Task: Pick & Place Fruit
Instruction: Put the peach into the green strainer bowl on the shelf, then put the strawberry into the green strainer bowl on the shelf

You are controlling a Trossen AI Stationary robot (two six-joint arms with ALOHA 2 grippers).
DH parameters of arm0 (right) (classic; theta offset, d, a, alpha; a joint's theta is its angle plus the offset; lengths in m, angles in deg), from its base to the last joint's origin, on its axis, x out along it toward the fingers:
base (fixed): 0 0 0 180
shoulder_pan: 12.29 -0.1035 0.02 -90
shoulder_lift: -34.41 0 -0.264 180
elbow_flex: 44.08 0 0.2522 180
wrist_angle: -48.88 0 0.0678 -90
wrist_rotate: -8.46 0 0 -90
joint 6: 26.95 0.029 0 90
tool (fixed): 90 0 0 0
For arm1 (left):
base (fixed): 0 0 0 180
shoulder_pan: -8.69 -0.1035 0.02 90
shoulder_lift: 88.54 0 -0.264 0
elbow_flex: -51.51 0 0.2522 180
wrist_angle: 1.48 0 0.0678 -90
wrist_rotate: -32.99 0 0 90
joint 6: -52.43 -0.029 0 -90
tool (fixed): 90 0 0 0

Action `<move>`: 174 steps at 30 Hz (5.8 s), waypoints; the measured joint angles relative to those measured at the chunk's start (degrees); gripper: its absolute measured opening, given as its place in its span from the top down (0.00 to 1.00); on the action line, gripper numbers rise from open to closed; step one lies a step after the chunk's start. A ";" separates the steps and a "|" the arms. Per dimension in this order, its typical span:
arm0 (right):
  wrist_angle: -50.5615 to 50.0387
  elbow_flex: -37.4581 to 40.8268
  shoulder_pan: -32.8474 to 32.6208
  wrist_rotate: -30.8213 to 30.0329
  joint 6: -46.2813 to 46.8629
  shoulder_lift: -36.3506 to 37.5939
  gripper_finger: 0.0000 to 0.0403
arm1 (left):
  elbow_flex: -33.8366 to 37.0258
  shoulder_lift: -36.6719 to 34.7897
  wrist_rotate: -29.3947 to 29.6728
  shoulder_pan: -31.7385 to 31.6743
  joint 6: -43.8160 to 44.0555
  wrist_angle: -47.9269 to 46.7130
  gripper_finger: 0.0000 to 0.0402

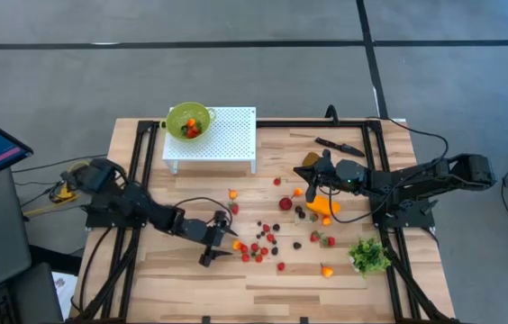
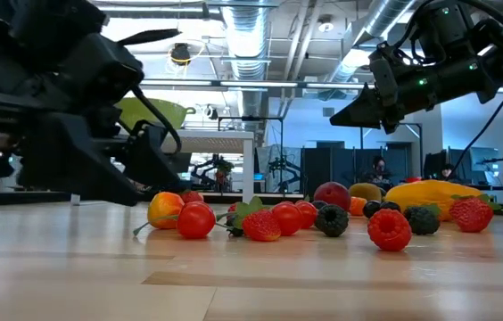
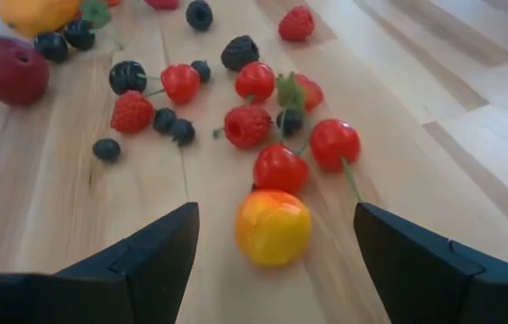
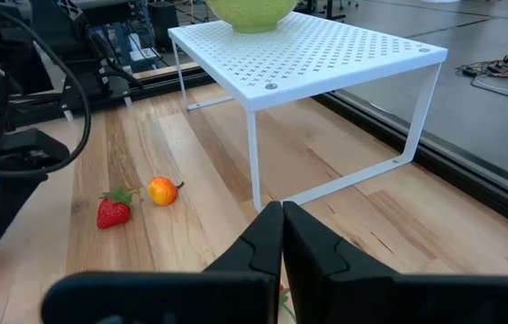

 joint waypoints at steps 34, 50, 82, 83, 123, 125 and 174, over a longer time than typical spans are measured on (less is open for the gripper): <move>0.01 0.00 -0.01 0.00 0.01 -0.01 0.99 | -3.88 7.44 1.71 -0.11 1.20 0.93 0.70; -0.01 0.00 0.01 0.00 0.00 -0.02 0.99 | -3.86 7.47 2.01 -0.15 1.24 1.02 0.69; -0.01 0.00 -0.01 0.00 0.00 0.00 0.99 | -3.65 1.33 6.38 -0.15 -6.04 0.58 0.67; 0.00 0.00 0.01 0.00 0.00 0.00 0.99 | -3.73 -0.13 8.08 -0.15 -6.83 0.67 0.67; 0.01 0.00 -0.01 0.00 0.00 0.00 0.99 | 0.03 -44.38 37.28 -37.09 -12.23 -10.48 0.67; 0.01 0.00 0.01 0.00 0.00 0.00 0.99 | 0.03 -43.77 35.63 -39.05 -9.68 -10.67 0.67; 0.01 0.00 0.00 0.00 0.00 0.00 0.99 | -0.01 -43.92 5.23 -19.13 -4.51 -14.72 0.50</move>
